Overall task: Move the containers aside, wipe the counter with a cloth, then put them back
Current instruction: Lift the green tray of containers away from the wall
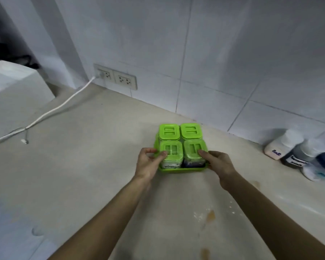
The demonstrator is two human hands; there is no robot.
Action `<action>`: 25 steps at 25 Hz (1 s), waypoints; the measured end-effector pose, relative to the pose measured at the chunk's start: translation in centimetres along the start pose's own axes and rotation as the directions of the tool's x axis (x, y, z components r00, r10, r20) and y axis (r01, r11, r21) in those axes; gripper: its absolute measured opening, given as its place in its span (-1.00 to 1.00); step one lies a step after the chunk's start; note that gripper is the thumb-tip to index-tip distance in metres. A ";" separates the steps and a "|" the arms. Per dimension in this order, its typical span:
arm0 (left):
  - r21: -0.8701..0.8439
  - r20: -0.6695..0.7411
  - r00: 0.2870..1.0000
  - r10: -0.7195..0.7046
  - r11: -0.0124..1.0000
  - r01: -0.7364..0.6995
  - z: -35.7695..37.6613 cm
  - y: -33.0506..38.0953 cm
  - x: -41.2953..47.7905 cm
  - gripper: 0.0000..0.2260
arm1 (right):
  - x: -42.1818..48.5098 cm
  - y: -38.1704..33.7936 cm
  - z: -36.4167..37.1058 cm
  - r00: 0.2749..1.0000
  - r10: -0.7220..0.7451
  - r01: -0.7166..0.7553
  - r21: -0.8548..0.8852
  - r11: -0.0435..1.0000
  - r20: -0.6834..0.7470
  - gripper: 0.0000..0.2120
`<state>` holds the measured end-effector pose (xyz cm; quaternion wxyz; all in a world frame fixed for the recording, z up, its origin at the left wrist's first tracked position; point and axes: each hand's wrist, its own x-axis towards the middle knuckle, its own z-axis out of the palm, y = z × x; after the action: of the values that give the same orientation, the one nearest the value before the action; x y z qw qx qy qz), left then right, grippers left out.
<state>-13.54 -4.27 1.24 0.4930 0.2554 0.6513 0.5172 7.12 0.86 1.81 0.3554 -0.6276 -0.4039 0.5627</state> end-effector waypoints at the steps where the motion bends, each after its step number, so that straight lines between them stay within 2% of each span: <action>1: 0.005 -0.036 0.999 -0.001 1.000 0.001 -2.6 0.5 -0.6 -0.61 | -0.6 -0.3 2.5 0.999 -0.001 0.001 -0.004 1.000 0.033 -0.61; 5: -0.033 -0.171 0.985 -0.030 0.999 0.025 -12.6 -0.2 -3.5 -0.65 | -4.1 -0.1 11.7 0.971 -0.017 0.025 -0.031 0.999 0.239 -0.82; 8: -0.043 -0.256 0.966 -0.046 0.998 0.036 -17.4 -1.5 -5.1 -0.66 | -5.3 1.3 16.1 0.935 -0.027 0.054 -0.067 0.996 0.352 -0.71; 11: -0.055 -0.325 0.944 -0.057 0.998 0.041 -20.7 -2.9 -6.3 -0.69 | -6.1 2.1 19.4 0.895 -0.042 0.087 -0.081 0.993 0.444 -0.69; 16: -0.063 -0.368 0.929 -0.052 0.998 0.031 -22.1 -4.0 -6.8 -0.71 | -6.9 2.5 21.3 0.872 -0.051 0.110 -0.094 0.989 0.486 -0.68; 17: 0.020 -0.437 0.899 -0.005 1.000 0.015 -22.0 -4.0 -6.9 -0.68 | -7.0 2.6 21.2 0.869 -0.061 0.139 -0.124 0.983 0.492 -0.67; 18: 0.196 -0.519 0.847 0.115 0.980 -0.013 -21.7 -3.9 -7.0 -0.66 | -7.1 2.6 20.7 0.863 -0.095 0.207 -0.177 0.962 0.496 -0.67; 19: 0.428 -0.549 0.781 0.299 0.903 -0.046 -21.2 -3.6 -7.2 -0.66 | -7.1 2.7 20.1 0.855 -0.147 0.302 -0.247 0.921 0.498 -0.66; 20: 0.632 -0.483 0.724 0.492 0.769 -0.101 -20.4 -3.2 -7.6 -0.70 | -7.1 2.7 19.3 0.850 -0.208 0.393 -0.321 0.862 0.484 -0.66; 21: 0.750 -0.357 0.696 0.623 0.635 -0.183 -19.1 -2.7 -7.9 -0.74 | -7.1 2.8 18.1 0.841 -0.272 0.471 -0.385 0.794 0.467 -0.65; 22: 0.806 -0.226 0.690 0.688 0.530 -0.265 -17.7 -2.4 -8.2 -0.77 | -7.2 2.9 16.7 0.823 -0.325 0.533 -0.435 0.725 0.466 -0.66; 25: 0.804 0.109 0.727 0.678 0.371 -0.466 -11.7 -2.8 -8.6 -0.80 | -7.6 3.7 9.8 0.797 -0.375 0.601 -0.560 0.570 0.474 -0.67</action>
<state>-20.35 -17.39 1.62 0.0323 0.5905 0.7309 0.3406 -2.56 -7.65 0.53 0.1734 -0.4802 -0.7905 0.3384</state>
